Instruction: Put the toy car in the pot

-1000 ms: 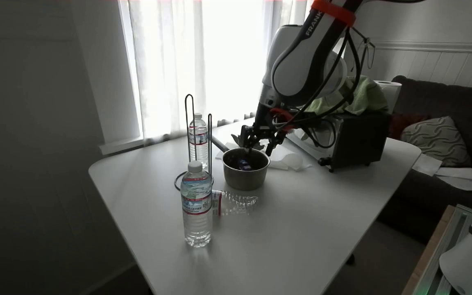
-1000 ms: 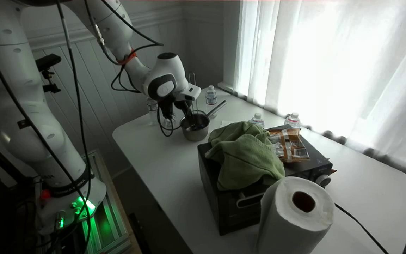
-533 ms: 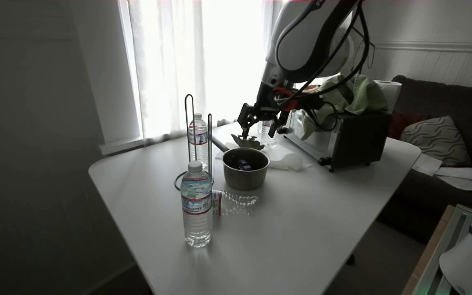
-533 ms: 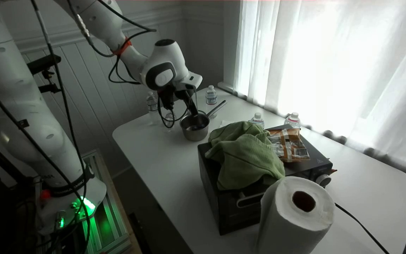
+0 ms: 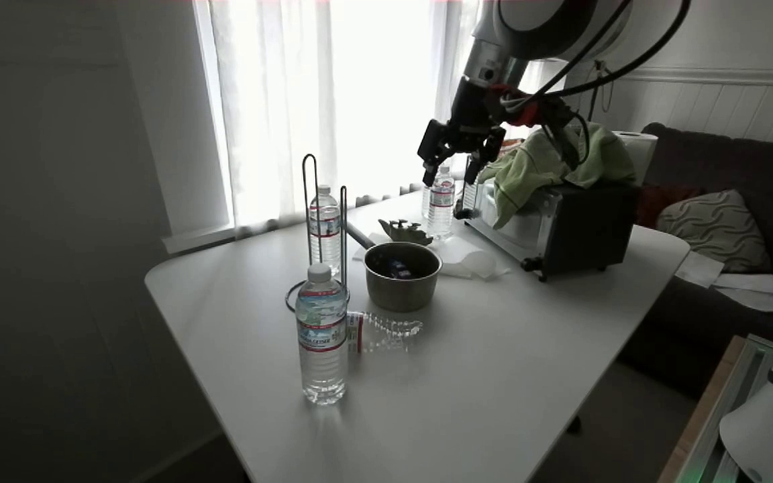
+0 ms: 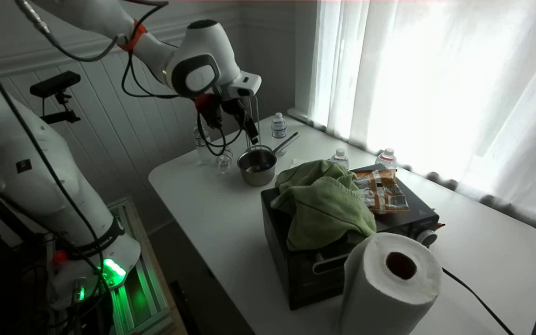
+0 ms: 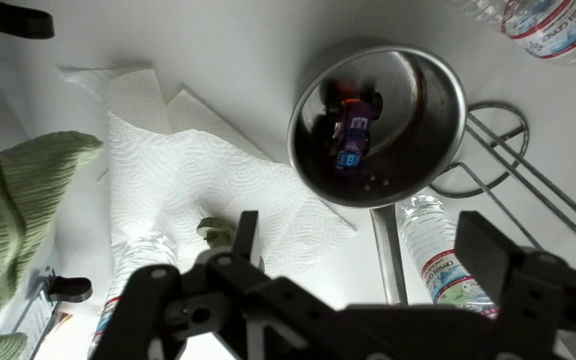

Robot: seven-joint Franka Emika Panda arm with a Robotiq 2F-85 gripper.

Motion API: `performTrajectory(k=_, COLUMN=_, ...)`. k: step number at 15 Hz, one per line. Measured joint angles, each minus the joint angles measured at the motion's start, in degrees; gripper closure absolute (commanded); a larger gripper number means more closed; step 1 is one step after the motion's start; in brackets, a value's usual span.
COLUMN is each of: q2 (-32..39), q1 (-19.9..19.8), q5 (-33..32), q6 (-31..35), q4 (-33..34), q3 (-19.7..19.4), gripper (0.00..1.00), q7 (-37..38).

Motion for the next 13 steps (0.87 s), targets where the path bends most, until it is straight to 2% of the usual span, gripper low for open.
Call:
performTrajectory(k=6, q2=-10.37, q1=-4.78, q5=-1.33, q6=-7.25, q4=-4.28, q3=-0.7, gripper=0.0, q7=-9.59)
performTrajectory(k=13, q2=-11.37, q1=-5.05, q5=-1.52, q6=-7.72, q4=-4.81, q3=-0.74, gripper=0.0, q7=-10.3)
